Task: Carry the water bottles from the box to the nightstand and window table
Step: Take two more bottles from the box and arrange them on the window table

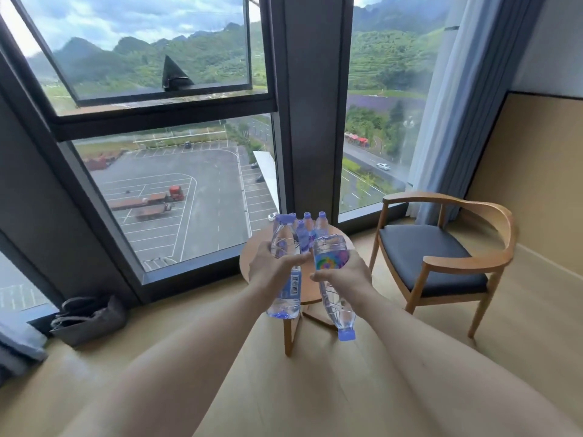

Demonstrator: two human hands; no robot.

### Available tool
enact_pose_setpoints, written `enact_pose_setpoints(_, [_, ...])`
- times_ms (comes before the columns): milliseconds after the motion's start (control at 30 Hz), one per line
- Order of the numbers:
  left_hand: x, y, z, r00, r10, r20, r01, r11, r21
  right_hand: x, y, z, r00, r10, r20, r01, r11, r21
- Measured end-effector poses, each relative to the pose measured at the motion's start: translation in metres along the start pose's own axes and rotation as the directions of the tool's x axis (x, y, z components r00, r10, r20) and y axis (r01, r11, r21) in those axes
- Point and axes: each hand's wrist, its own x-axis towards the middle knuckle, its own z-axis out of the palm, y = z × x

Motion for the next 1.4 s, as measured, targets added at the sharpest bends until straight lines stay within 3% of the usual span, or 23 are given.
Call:
enact_pose_setpoints(200, [0.109,-0.023,0.035,0.999,0.040,0.011,-0.040,0.999,-0.033,0.109,0.021,0.031,0.996,0.094,0.004,-0.093,0.994,-0.061])
enact_pose_setpoints(467, [0.261,-0.058,0.072,0.959,-0.222,0.177,0.238,0.968,-0.078,0.243,0.034,0.070,0.948,0.314,0.048,-0.304,0.940,-0.152])
enact_pose_setpoints(667, [0.337,-0.092,0.092,0.931,-0.305,0.199,0.321,0.946,-0.052,0.311,0.056,0.087,0.846,0.517,0.127,-0.503,0.855,-0.126])
enact_pose_setpoints(900, [0.407,-0.139,0.114,0.894,-0.426,0.142,0.431,0.902,-0.009,0.390,0.090,0.112,0.679,0.700,0.221,-0.684,0.713,-0.155])
enact_pose_setpoints(1233, [0.479,-0.196,0.161,0.824,-0.563,0.062,0.547,0.819,0.172,0.520,0.123,0.137,0.543,0.784,0.301,-0.681,0.621,-0.388])
enact_pose_setpoints(1400, [0.503,-0.201,0.180,0.825,-0.562,0.059,0.531,0.806,0.263,0.556,0.134,0.144,0.518,0.804,0.291,-0.691,0.594,-0.412])
